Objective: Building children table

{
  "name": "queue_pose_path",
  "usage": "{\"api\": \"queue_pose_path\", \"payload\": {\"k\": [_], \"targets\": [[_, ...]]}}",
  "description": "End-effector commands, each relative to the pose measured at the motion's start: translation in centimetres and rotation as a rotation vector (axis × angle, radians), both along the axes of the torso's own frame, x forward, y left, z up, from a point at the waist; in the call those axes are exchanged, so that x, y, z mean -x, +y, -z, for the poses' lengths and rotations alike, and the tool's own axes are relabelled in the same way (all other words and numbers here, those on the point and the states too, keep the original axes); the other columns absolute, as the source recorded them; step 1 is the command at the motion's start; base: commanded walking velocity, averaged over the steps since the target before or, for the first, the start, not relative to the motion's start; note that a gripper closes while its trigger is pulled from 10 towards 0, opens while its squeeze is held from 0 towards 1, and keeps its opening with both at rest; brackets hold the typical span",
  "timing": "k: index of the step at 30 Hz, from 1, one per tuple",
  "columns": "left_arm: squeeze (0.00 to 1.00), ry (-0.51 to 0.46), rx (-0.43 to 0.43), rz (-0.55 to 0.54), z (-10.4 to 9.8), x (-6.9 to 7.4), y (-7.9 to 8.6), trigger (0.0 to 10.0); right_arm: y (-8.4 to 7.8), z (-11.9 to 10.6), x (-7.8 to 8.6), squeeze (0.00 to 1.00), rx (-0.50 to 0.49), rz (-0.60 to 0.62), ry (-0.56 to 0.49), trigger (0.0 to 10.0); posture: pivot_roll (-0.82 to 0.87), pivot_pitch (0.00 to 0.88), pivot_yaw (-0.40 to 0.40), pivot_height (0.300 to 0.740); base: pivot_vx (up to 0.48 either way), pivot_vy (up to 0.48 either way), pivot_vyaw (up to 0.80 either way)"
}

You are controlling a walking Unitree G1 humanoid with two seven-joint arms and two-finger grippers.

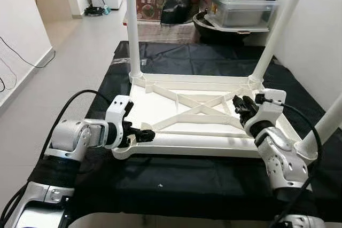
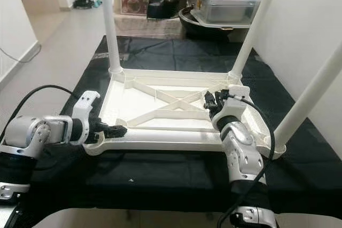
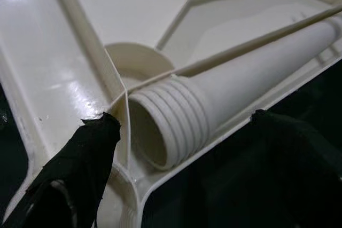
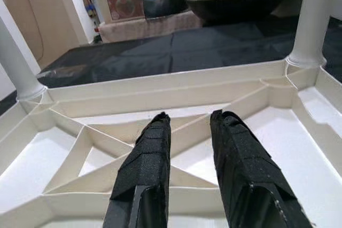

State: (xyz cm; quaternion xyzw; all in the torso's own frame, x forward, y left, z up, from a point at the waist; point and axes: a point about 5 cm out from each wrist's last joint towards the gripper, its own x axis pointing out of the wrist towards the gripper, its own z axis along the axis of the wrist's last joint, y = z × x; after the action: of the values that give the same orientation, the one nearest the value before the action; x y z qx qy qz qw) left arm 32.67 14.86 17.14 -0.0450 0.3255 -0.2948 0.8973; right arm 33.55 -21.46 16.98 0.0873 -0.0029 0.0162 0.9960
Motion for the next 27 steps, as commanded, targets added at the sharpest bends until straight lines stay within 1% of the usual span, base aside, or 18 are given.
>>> {"api": "queue_pose_path", "payload": {"k": [1, 3, 5, 12, 14, 15, 20, 24, 27], "targets": [[0.0, 0.016, 0.0, 0.02, -0.3, 0.0, -0.3, 10.0, 0.1, 0.1, 0.3, 0.0, -0.01, 0.007, 0.011, 10.0, 0.24, 0.0, -0.037, 0.74, 0.0, 0.0, 0.0], [0.0, 0.022, 0.003, 0.022, -0.3, 0.0, -0.5, 10.0, 0.2, 0.0, 0.3, 0.0, -0.01, 0.013, 0.014, 10.0, 0.23, 0.0, -0.032, 0.74, 0.0, 0.0, 0.0], [0.0, 0.031, 0.026, 0.031, -0.3, 0.1, -0.8, 10.0, 0.1, -0.2, 0.4, 0.0, -0.013, 0.019, 0.012, 10.0, 0.23, 0.0, -0.032, 0.74, 0.0, 0.0, 0.0], [0.0, 0.037, 0.037, 0.06, -0.2, 0.2, -1.3, 10.0, -0.1, -0.1, 0.6, 0.0, 0.011, 0.03, 0.021, 10.0, 0.23, 0.0, -0.026, 0.74, 0.0, 0.0, 0.0], [0.0, 0.051, 0.042, 0.057, 0.0, 0.2, -1.4, 10.0, -0.1, -0.1, 0.6, 0.0, 0.008, 0.033, 0.023, 10.0, 0.22, 0.0, -0.024, 0.74, 0.0, 0.0, 0.0], [0.0, 0.068, 0.033, 0.055, 0.4, 0.2, -1.5, 10.0, -0.2, -0.2, 0.7, 0.0, 0.004, 0.042, 0.022, 10.0, 0.22, 0.0, -0.019, 0.74, 0.0, 0.0, 0.0], [0.0, 0.073, 0.021, 0.057, 0.7, 0.2, -1.6, 10.0, -0.5, -0.3, 0.8, 0.0, 0.002, 0.051, 0.021, 10.0, 0.22, 0.0, -0.016, 0.74, 0.0, 0.0, 0.0], [0.0, 0.085, 0.015, 0.087, 1.4, 0.7, -1.7, 10.0, -0.7, -0.4, 1.0, 0.0, 0.003, 0.061, 0.026, 10.0, 0.21, 0.0, -0.019, 0.74, 0.0, 0.0, 0.0], [0.0, 0.096, 0.044, 0.093, 1.7, 0.9, -2.0, 10.0, -0.7, -0.4, 1.1, 0.0, 0.007, 0.062, 0.027, 10.0, 0.2, 0.0, -0.018, 0.74, 0.0, 0.0, 0.0]]}}
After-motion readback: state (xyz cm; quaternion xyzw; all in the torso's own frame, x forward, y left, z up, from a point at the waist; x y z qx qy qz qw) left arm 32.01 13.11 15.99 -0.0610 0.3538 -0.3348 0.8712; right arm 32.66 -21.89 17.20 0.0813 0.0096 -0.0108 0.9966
